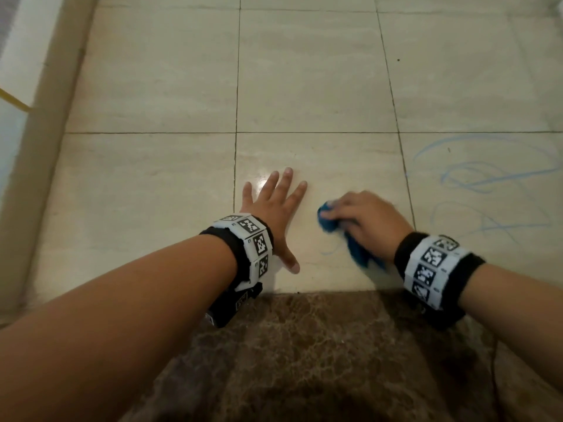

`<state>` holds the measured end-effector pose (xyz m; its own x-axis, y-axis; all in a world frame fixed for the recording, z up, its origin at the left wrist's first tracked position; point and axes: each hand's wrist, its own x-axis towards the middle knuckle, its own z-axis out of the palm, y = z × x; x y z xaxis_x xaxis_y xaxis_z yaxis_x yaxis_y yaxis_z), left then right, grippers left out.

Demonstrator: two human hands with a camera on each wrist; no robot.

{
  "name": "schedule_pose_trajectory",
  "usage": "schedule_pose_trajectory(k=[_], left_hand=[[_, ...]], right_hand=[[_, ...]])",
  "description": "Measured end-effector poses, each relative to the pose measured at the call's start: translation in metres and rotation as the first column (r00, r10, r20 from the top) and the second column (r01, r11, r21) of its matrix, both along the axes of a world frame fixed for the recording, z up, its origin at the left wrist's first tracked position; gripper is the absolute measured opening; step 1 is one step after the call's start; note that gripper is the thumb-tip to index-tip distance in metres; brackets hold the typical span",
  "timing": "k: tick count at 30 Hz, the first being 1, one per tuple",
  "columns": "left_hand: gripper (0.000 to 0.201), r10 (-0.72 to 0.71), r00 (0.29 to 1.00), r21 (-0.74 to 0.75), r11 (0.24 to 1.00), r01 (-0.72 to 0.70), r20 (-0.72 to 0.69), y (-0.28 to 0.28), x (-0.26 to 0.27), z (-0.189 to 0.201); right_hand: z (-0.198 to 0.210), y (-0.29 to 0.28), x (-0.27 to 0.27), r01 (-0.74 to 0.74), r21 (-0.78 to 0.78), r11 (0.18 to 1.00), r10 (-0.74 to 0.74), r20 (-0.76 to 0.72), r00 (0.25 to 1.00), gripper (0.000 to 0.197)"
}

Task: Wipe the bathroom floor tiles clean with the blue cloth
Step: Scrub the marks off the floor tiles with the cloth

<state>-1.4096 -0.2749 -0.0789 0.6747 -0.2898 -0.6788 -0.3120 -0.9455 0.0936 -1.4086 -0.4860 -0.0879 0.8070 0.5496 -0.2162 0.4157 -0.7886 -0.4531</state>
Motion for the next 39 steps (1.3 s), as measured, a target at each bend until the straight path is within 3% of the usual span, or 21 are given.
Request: schedule_pose_trajectory(k=[2,3,4,6,8,9,11,13,15,17,19,21,24,26,29,30,32,33,35,37,39], left_hand=[[0.152,0.003,1.0,-0.01,1.0,-0.003,0.009,0.001,0.001,0.001],[0.152,0.003,1.0,-0.013,1.0,-0.003,0.014,0.0,0.001,0.0],[0.152,0.002,1.0,-0.012,1.0,-0.001,0.019,0.0,0.001,0.0],[0.152,-0.003,0.999,0.0,1.0,0.003,0.032,-0.001,0.0,-0.001],[0.151,-0.002,0.999,0.004,1.0,0.002,0.041,0.0,0.001,-0.001],[0.151,-0.001,0.999,0.001,1.0,0.001,0.038,0.0,0.001,-0.001],[0.151,0.0,1.0,-0.002,1.0,0.0,0.026,-0.001,0.001,0.001],[0.151,0.0,1.0,0.001,1.0,0.0,0.026,-0.001,0.0,0.002],[0.151,0.004,1.0,0.001,1.0,-0.004,0.023,-0.001,0.0,0.002],[0.152,0.007,1.0,0.002,1.0,-0.007,0.024,0.0,0.0,0.001],[0.152,0.005,1.0,0.007,1.0,-0.005,0.023,0.0,0.0,0.0],[0.152,0.004,1.0,0.012,1.0,-0.004,0.021,0.0,0.001,0.0],[0.152,0.006,1.0,0.009,1.0,-0.006,0.013,0.0,0.002,0.001],[0.152,0.006,1.0,0.015,1.0,-0.006,0.014,0.0,0.001,0.0],[0.152,0.009,1.0,0.018,1.0,-0.009,0.017,-0.001,0.001,0.001],[0.152,0.01,1.0,0.018,1.0,-0.011,0.013,-0.002,0.0,0.002],[0.152,0.016,1.0,0.018,1.0,-0.016,0.005,-0.002,0.001,0.004],[0.152,0.019,1.0,0.015,1.0,-0.019,0.003,-0.002,0.001,0.004],[0.152,0.021,1.0,0.008,1.0,-0.021,0.002,-0.002,0.001,0.004],[0.152,0.02,1.0,0.012,1.0,-0.02,0.002,-0.002,0.001,0.004],[0.152,0.02,1.0,0.023,1.0,-0.02,0.001,-0.003,0.001,0.003]], right_hand=[[-0.004,-0.007,0.023,0.298,0.046,0.953,-0.299,0.03,0.954,0.034],[-0.005,-0.005,0.025,0.374,0.045,0.927,-0.375,0.031,0.927,0.034],[-0.003,0.004,0.02,0.341,0.02,0.94,-0.342,0.036,0.939,0.034],[0.005,0.027,-0.005,0.031,-0.022,0.999,-0.03,0.01,0.999,0.032],[0.012,0.037,-0.022,-0.241,-0.024,0.97,0.238,-0.087,0.967,0.03],[0.014,0.034,-0.016,-0.268,-0.031,0.963,0.263,-0.12,0.957,0.03],[0.008,0.019,0.01,-0.047,-0.014,0.999,0.046,-0.077,0.996,0.031],[0.0,0.009,0.021,0.225,0.021,0.974,-0.225,0.01,0.974,0.034],[0.001,0.017,0.004,0.128,-0.019,0.992,-0.127,0.045,0.991,0.036],[0.003,0.03,-0.031,-0.167,0.028,0.986,0.166,0.031,0.986,0.034],[0.004,0.026,-0.038,-0.31,0.022,0.951,0.31,-0.02,0.95,0.034],[0.003,0.015,-0.012,-0.183,-0.028,0.983,0.183,-0.017,0.983,0.036],[-0.002,0.002,0.009,0.19,0.009,0.982,-0.19,0.034,0.981,0.036],[0.004,0.009,-0.008,0.108,0.013,0.994,-0.108,0.035,0.994,0.037],[0.008,0.017,-0.043,-0.302,0.053,0.952,0.303,-0.026,0.953,0.037],[0.008,0.013,-0.037,-0.358,0.038,0.933,0.36,-0.067,0.931,0.037],[0.006,0.0,-0.008,-0.21,0.008,0.978,0.21,-0.069,0.975,0.035],[0.003,-0.01,0.007,-0.046,0.007,0.999,0.047,-0.04,0.998,0.035],[-0.002,-0.026,0.021,0.224,0.014,0.974,-0.225,0.017,0.974,0.036],[0.0,-0.019,0.007,0.209,-0.032,0.977,-0.207,0.058,0.977,0.037],[0.001,-0.002,-0.024,-0.033,-0.001,0.999,0.033,0.064,0.997,0.038]])
